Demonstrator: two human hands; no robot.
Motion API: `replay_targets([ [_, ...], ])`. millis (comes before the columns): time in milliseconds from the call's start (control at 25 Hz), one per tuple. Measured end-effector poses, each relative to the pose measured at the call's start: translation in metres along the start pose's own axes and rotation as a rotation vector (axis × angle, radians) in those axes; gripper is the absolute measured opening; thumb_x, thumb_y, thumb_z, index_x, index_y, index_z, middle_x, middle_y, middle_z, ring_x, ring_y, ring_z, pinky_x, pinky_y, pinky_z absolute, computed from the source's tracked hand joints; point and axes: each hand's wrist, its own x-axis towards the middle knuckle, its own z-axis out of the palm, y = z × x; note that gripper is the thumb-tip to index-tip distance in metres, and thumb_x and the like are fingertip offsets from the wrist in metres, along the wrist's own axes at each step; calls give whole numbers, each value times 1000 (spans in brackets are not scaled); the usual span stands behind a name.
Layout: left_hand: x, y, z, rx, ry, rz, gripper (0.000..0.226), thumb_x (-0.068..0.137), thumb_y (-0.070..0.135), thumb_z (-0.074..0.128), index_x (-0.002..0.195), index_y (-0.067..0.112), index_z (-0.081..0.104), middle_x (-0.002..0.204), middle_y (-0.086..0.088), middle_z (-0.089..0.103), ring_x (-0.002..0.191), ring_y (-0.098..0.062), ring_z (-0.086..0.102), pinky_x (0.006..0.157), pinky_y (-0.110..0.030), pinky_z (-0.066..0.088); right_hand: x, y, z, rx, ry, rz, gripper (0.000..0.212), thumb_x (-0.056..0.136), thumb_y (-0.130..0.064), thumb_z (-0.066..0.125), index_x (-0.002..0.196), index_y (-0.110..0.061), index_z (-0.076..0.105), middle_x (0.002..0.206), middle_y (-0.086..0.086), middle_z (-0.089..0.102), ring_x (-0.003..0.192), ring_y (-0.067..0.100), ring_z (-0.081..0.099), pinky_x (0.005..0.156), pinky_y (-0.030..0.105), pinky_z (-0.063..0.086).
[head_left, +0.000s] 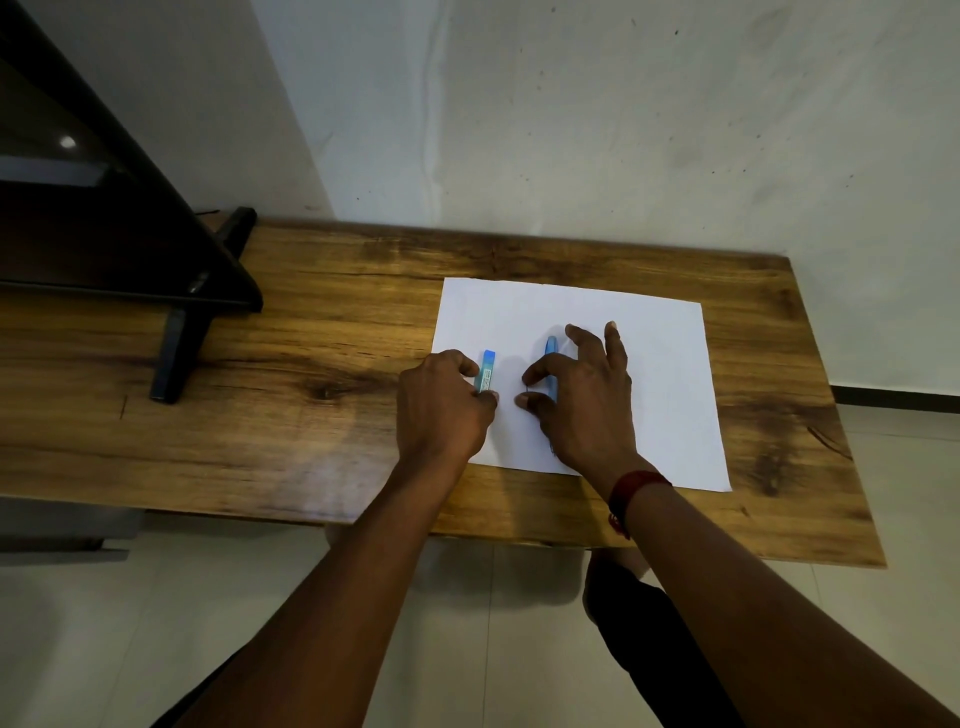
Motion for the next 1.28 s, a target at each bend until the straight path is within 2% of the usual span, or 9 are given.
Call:
replay_targets([
  [200,1,0,0,1,-2,-4,40,73,30,80,107,14,65,103,-7,73,85,-18,69,55,-14,39,0,-1,0,54,22,17,21,80,-27,76,98,-20,71,148,13,43,144,36,18,115,45,17],
  [360,2,3,-4,5,17,-5,41,74,33,79,108,15,65,104,-7,72,86,-20,69,67,-25,51,2,2,-5,95,8,42,13,82,-28,74,92,-20,71,143,12,49,141,29,28,117,40,10],
  [520,-4,11,-6,64,117,68,34,78,33,74,108,19,67,105,-3,71,90,-18,66,67,-21,43,4,0,-19,181,-12,65,8,81,-26,75,85,-21,71,131,9,60,133,24,40,117,42,14],
  [640,-10,23,1,23,127,120,26,82,31,71,104,17,69,103,-3,72,89,-18,67,73,-23,48,5,6,-38,355,5,108,12,82,-26,73,75,-26,63,105,-10,66,112,12,52,98,26,34],
  [720,-15,31,11,-4,91,117,24,83,32,68,101,16,71,101,-2,73,88,-18,67,78,-25,51,6,14,-55,556,12,172,12,83,-25,72,74,-27,64,93,-21,62,94,-2,54,78,11,35],
  [800,-19,39,23,-23,58,96,30,83,40,67,99,15,71,97,-1,73,84,-17,67,78,-25,51,8,24,-69,721,34,227,7,84,-24,72,79,-25,67,92,-17,66,90,-9,56,71,6,38],
  [1000,-23,46,44,22,18,34,37,81,46,67,94,12,68,86,-3,68,70,-15,56,70,-21,42,9,37,-78,870,120,324,5,84,-23,72,84,-18,69,92,-8,70,95,1,60,77,19,42],
  [1160,-20,44,42,11,-20,45,28,83,37,68,88,10,71,75,-1,65,68,-14,59,73,-21,47,9,38,-78,915,109,351,5,85,-22,72,81,-19,69,88,-10,69,90,1,61,78,20,44],
  [1280,-23,42,33,11,-35,103,23,82,34,69,87,12,72,73,2,65,66,-14,61,71,-23,49,10,41,-83,1050,62,390,4,86,-20,70,83,-18,69,91,1,73,87,9,66,78,28,52],
])
